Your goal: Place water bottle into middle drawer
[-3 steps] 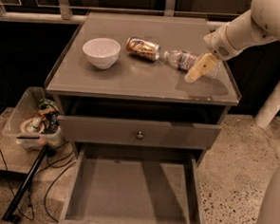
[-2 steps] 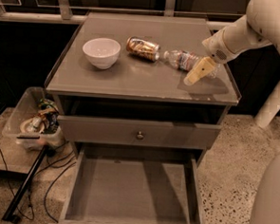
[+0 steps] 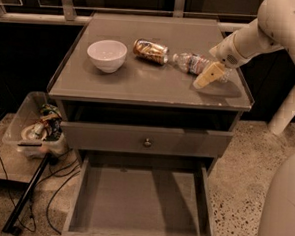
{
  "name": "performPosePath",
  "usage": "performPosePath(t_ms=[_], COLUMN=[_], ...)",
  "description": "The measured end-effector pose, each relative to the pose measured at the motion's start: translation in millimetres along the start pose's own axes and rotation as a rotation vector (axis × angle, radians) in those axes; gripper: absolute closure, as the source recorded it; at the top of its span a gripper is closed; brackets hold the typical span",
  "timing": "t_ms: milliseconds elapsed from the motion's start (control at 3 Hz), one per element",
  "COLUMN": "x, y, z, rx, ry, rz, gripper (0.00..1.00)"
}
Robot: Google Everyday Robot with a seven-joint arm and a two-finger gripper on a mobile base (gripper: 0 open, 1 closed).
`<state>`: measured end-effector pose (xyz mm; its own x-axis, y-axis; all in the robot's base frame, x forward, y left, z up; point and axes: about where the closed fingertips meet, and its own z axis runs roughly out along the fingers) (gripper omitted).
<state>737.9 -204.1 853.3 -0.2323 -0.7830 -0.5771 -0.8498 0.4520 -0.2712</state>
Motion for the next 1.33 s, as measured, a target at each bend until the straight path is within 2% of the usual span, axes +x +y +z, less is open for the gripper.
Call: performPosePath(t_ms=[1000, 1333], x=[0.0, 0.0], y=[0.0, 2.4], z=[0.1, 3.9], rx=[0.0, -0.007], ry=[0.0, 0.007], rz=[0.0, -0.003], gripper=[0.87, 1.0])
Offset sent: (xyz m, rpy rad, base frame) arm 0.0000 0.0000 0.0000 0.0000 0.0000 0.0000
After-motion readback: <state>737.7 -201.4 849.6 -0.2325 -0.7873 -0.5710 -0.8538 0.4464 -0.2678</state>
